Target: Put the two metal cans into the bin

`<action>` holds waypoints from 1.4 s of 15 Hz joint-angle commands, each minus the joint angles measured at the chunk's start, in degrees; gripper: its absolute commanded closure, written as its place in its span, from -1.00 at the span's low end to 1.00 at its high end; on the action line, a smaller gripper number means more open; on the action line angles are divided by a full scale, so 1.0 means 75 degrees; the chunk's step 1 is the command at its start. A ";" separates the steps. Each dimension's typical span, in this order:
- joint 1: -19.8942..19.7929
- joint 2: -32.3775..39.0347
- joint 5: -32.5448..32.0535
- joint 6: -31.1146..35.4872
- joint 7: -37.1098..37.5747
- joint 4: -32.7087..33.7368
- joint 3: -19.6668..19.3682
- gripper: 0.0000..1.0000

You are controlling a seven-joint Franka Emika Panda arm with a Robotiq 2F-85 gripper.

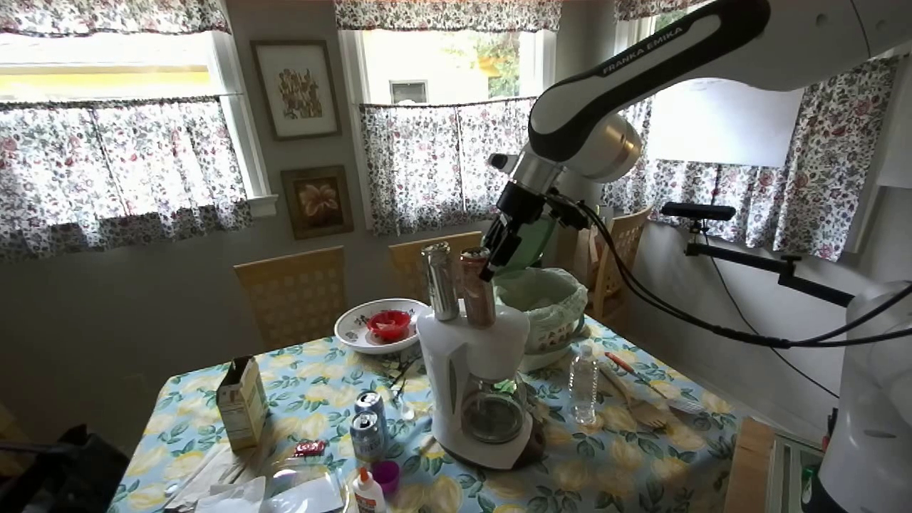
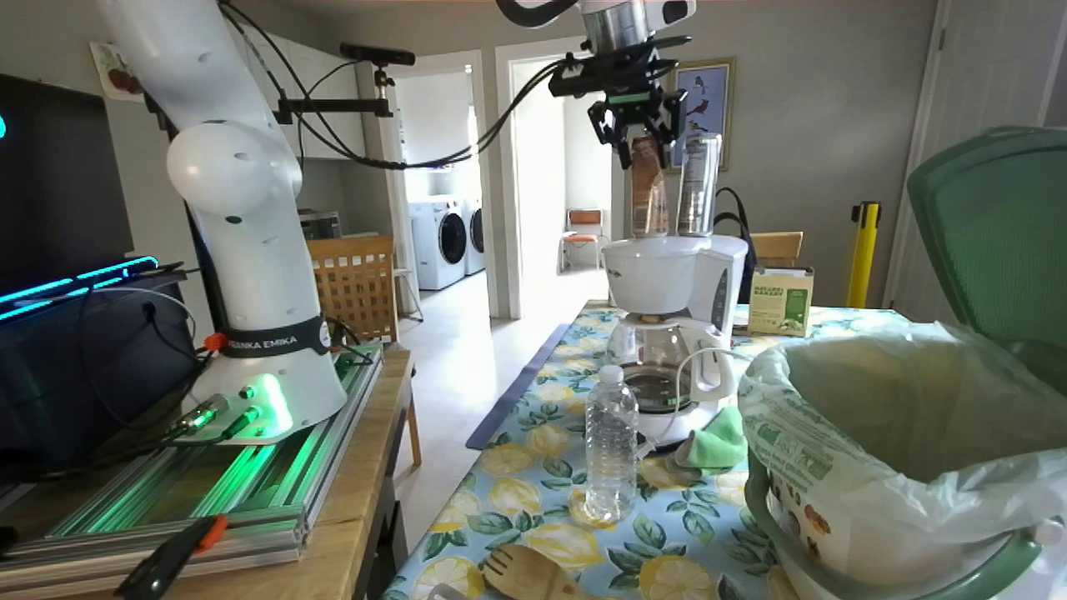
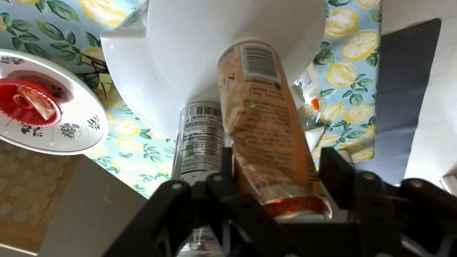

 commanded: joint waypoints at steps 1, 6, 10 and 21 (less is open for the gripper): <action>-0.0194 0.0154 0.0258 0.0129 -0.0320 0.0120 0.0177 0.33; -0.0252 0.0075 0.0212 0.0131 -0.0411 0.0063 0.0202 0.97; -0.0327 0.0056 0.0172 0.0143 -0.0509 0.0013 0.0217 1.00; -0.0366 -0.0129 0.0097 -0.0015 -0.0820 -0.0177 0.0248 0.99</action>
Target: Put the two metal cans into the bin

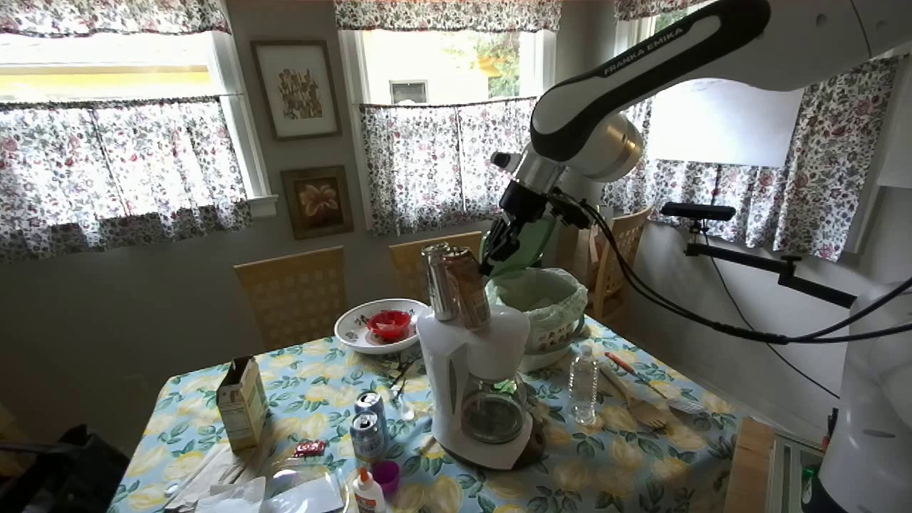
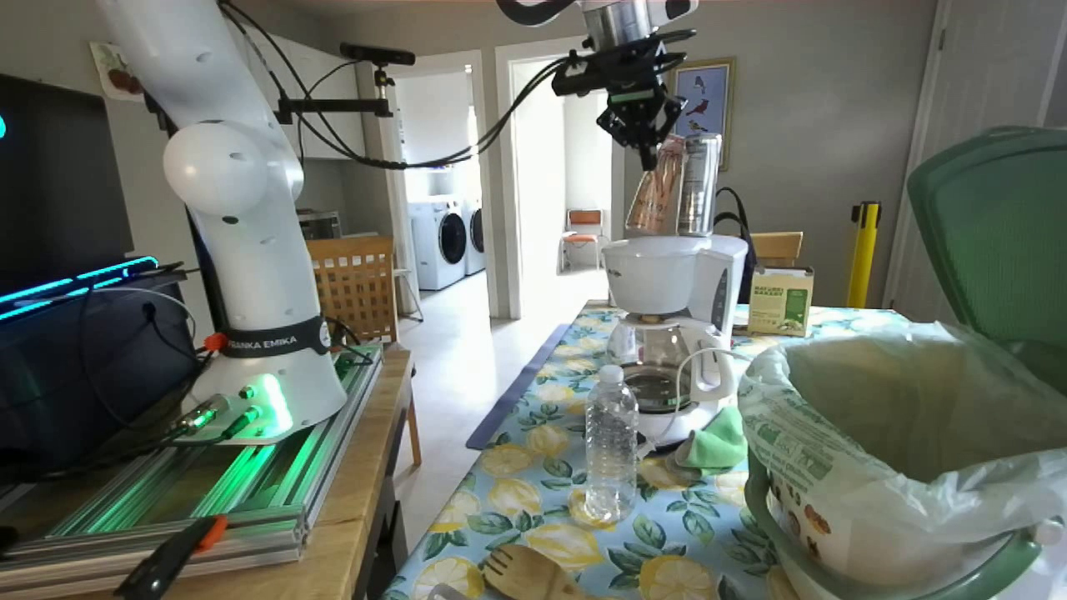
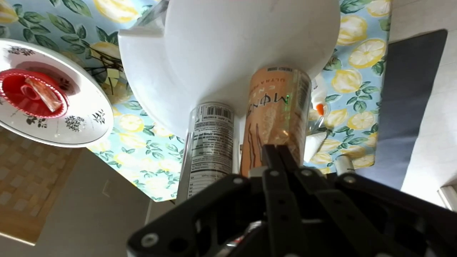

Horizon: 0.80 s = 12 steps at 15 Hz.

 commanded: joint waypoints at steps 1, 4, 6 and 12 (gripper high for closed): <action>-0.0127 -0.0167 0.0077 -0.0094 -0.0451 -0.0212 0.0146 0.99; -0.0122 -0.0335 0.0058 -0.0188 -0.0739 -0.0358 0.0152 0.99; -0.0129 -0.0469 0.0065 -0.0339 -0.0926 -0.0440 0.0134 0.99; -0.0313 -0.1150 -0.0211 -0.0892 -0.1178 -0.0850 0.0127 0.99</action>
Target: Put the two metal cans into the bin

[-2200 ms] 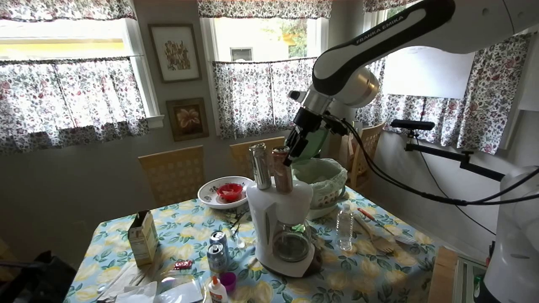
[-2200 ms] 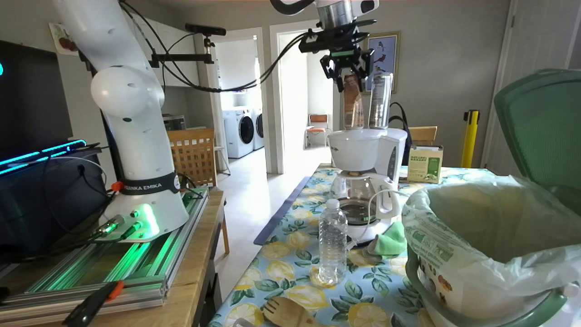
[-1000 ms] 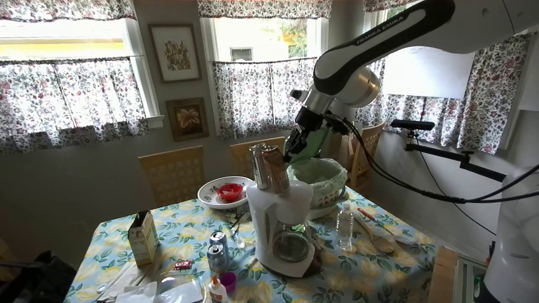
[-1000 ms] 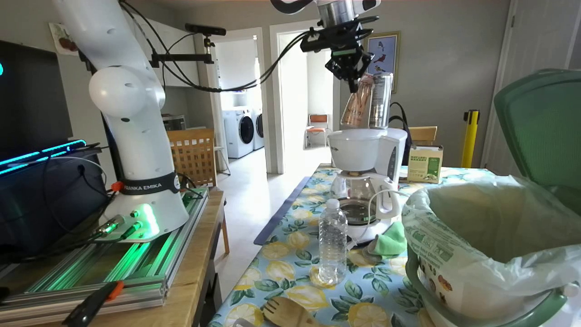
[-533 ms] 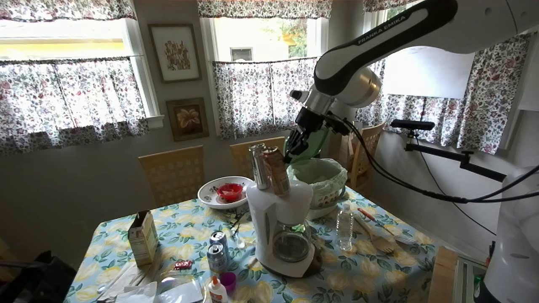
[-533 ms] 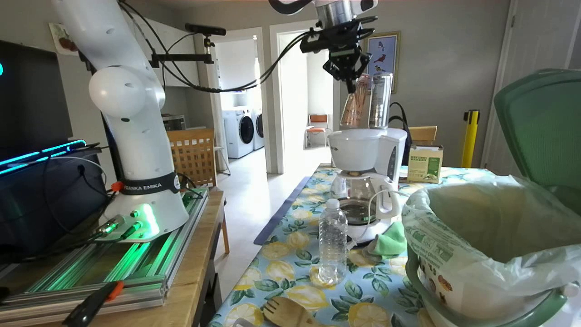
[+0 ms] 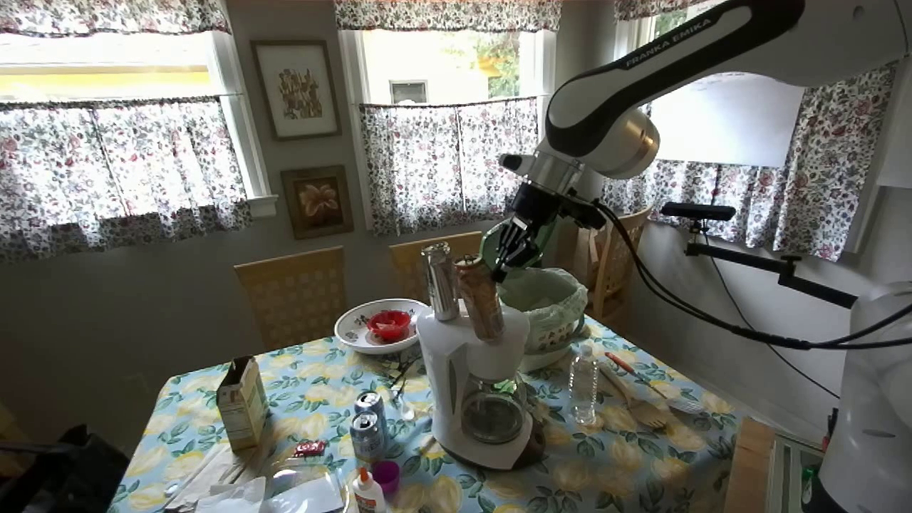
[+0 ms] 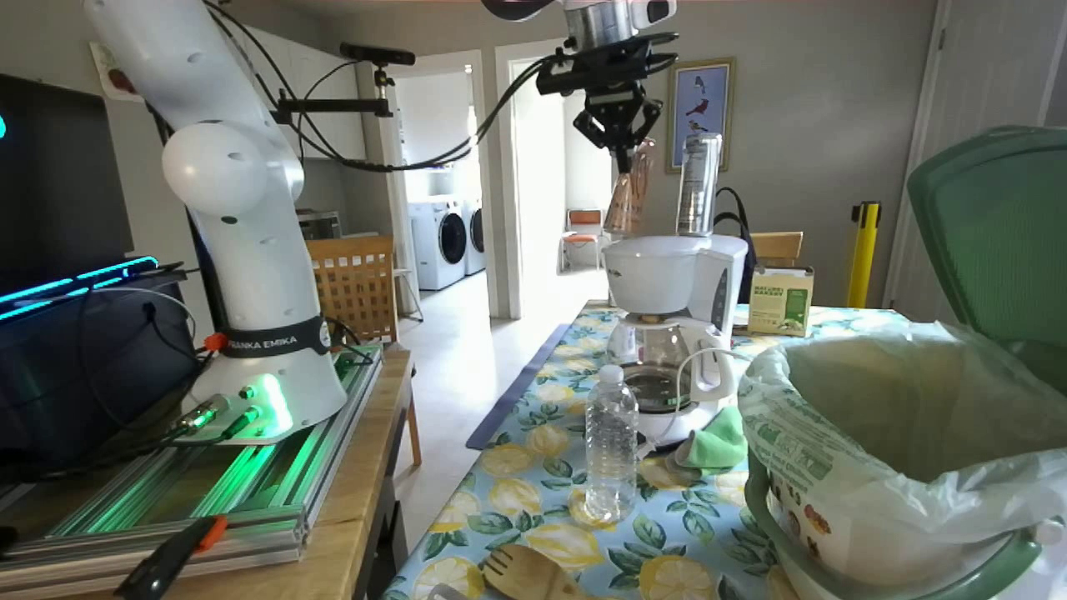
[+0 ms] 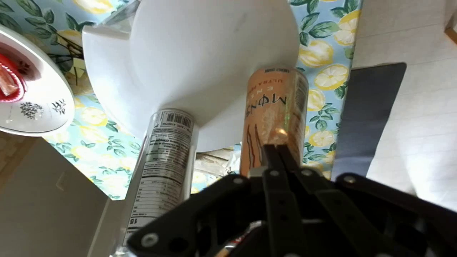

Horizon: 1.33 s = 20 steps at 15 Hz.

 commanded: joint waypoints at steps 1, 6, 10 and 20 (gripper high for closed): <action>-0.0298 -0.0672 -0.0248 -0.0225 -0.0152 -0.0503 0.0081 0.99; -0.0742 -0.1234 -0.0793 -0.0010 0.0149 -0.0865 0.0095 0.99; -0.1155 -0.1587 -0.1414 0.0172 0.0467 -0.1040 0.0049 0.99; -0.2169 -0.1237 -0.2550 0.1631 0.1462 -0.0929 -0.0490 0.99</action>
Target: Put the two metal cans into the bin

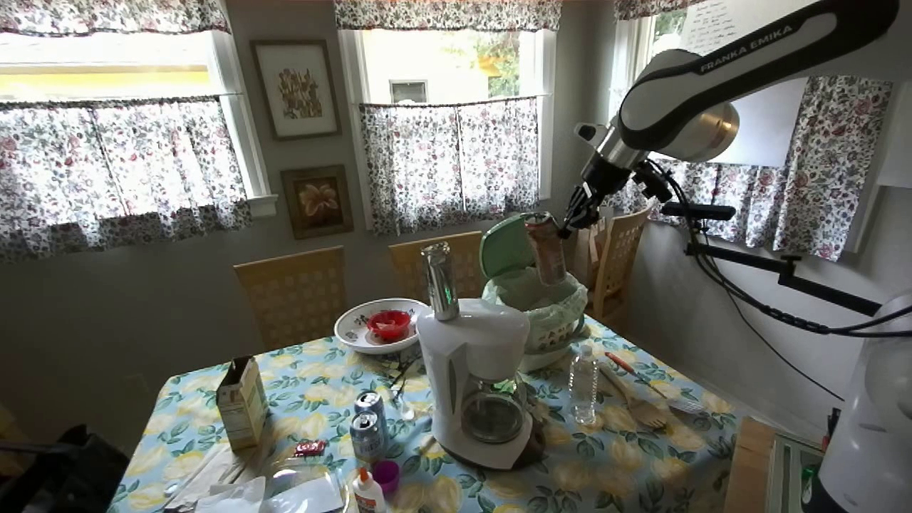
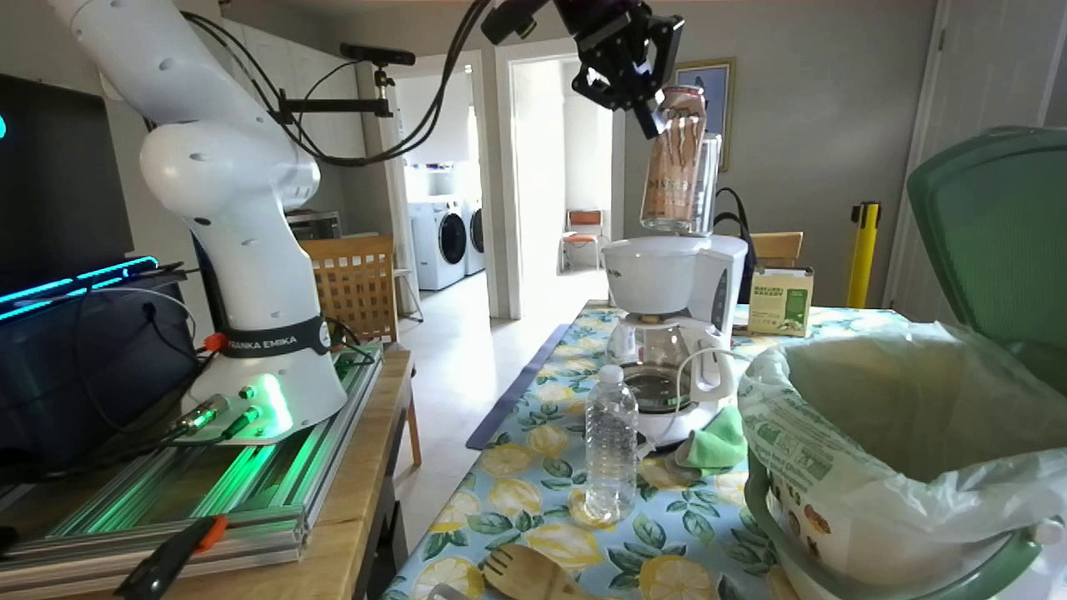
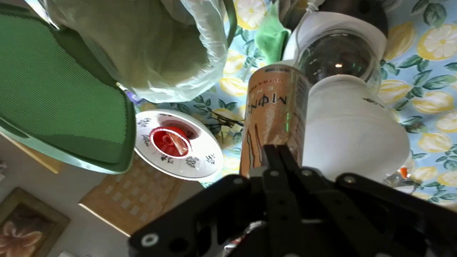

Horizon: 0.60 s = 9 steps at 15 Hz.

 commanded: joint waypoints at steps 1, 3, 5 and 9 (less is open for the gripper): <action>-0.0218 0.0241 -0.0493 0.0658 0.0514 0.0002 -0.0199 0.99; -0.0229 0.0419 -0.0522 0.1062 0.0572 0.0016 -0.0380 0.99; -0.0258 0.0653 -0.0597 0.1517 0.0589 0.0038 -0.0516 0.99; -0.0088 0.1179 -0.0644 0.2440 0.0253 0.0133 -0.0884 0.99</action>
